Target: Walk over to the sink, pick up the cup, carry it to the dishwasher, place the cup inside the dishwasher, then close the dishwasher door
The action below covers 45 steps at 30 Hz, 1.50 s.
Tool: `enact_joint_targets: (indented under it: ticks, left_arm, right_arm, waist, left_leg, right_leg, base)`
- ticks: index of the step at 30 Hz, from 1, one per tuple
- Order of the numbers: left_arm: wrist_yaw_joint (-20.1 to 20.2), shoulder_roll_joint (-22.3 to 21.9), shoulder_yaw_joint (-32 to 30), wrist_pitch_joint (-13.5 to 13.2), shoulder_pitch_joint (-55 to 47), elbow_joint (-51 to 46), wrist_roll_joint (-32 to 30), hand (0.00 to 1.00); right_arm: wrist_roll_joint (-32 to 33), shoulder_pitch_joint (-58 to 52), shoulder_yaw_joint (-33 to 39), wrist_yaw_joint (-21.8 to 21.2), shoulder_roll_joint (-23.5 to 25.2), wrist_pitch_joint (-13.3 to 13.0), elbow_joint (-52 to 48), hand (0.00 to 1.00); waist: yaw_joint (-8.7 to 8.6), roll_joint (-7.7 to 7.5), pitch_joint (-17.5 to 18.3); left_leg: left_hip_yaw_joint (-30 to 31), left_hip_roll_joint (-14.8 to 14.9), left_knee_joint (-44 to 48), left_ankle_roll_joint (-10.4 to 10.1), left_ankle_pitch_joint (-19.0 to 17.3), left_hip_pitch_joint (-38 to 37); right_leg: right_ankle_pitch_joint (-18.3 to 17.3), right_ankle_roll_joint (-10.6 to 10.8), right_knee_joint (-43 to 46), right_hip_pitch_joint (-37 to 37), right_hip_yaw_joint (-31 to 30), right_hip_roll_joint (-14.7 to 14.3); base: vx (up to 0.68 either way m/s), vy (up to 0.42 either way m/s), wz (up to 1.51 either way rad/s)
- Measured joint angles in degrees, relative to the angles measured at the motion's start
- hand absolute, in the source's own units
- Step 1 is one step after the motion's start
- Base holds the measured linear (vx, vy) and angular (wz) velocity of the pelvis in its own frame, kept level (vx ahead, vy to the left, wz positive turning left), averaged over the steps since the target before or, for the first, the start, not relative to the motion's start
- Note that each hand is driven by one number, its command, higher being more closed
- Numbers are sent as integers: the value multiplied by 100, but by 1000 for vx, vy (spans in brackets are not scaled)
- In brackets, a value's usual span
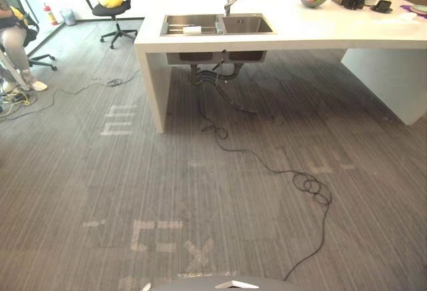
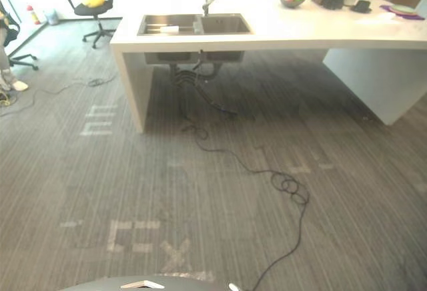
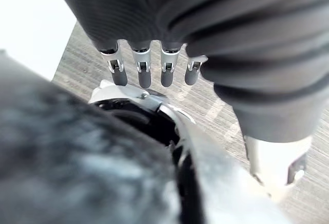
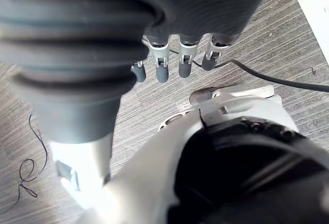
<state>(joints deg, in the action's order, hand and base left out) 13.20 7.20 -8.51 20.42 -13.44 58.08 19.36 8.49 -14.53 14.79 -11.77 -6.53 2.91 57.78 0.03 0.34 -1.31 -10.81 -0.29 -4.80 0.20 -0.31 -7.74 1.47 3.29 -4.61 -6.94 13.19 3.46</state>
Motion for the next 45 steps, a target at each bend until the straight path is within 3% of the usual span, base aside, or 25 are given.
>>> enact_joint_targets:
  ticks: [4, 10, 18, 23, 36, 43, 45]
  left_arm:
    - [-156, 14, 147, -540, 63, 0, -648, 0]
    - [-529, 18, 207, -790, 144, 5, -957, 0]
    - [-650, 61, 183, -981, 215, 220, -1295, 0]
    - [-676, 66, 96, -1046, 315, 377, -1416, 0]
    - [-666, 72, 100, -1181, 358, 380, -1840, 0]
    - [-666, 80, 187, -1281, 358, 377, -1831, 0]
    - [-664, 77, 210, -1298, 352, 369, -1836, 0]
  right_arm:
    - [-674, 256, -137, 196, -46, -67, 127, 0]
    - [-822, 484, -397, 192, -113, 61, 186, 0]
    - [-533, 699, -403, 69, -122, 604, 404, 0]
    - [-433, 821, -389, -102, -124, 734, 495, 0]
    - [-362, 930, -396, -256, -119, 811, 613, 0]
    - [-358, 923, -399, -258, -118, 670, 595, 0]
    - [-323, 923, -397, -274, -119, 536, 510, 0]
  waist:
    - [-8, -35, -52]
    - [-13, -75, -78]
    - [-51, -186, -145]
    - [-63, -188, -203]
    - [-64, -197, -265]
    - [-62, -214, -291]
    - [-84, -232, -379]
  left_leg:
    - [9, -13, -8, 17, 45, -21]
    - [131, -48, -12, 4, 59, 90]
    - [165, -67, -11, 64, 85, 97]
    - [185, -87, -11, 65, 85, 77]
    - [216, -100, -15, 92, 132, 59]
    - [328, -167, -15, 101, 132, 25]
    - [418, -218, -14, 162, 70, -45]
  right_leg:
    - [4, -8, -28, -3, 8, 4]
    - [-13, -26, -39, 34, 62, 29]
    - [18, -13, -35, 41, 133, 38]
    - [20, -5, -3, 13, 161, 32]
    - [29, 14, -20, -7, 164, 63]
    - [24, 57, 5, -119, 202, 124]
    - [-322, 118, 618, 38, 282, 250]
  base:
    - [-72, -4, 1]
    - [-81, 3, 7]
    - [29, 5, 3]
    - [84, 4, 4]
    - [-12, -1, 1]
    - [-26, 17, 8]
    - [-7, 68, 16]
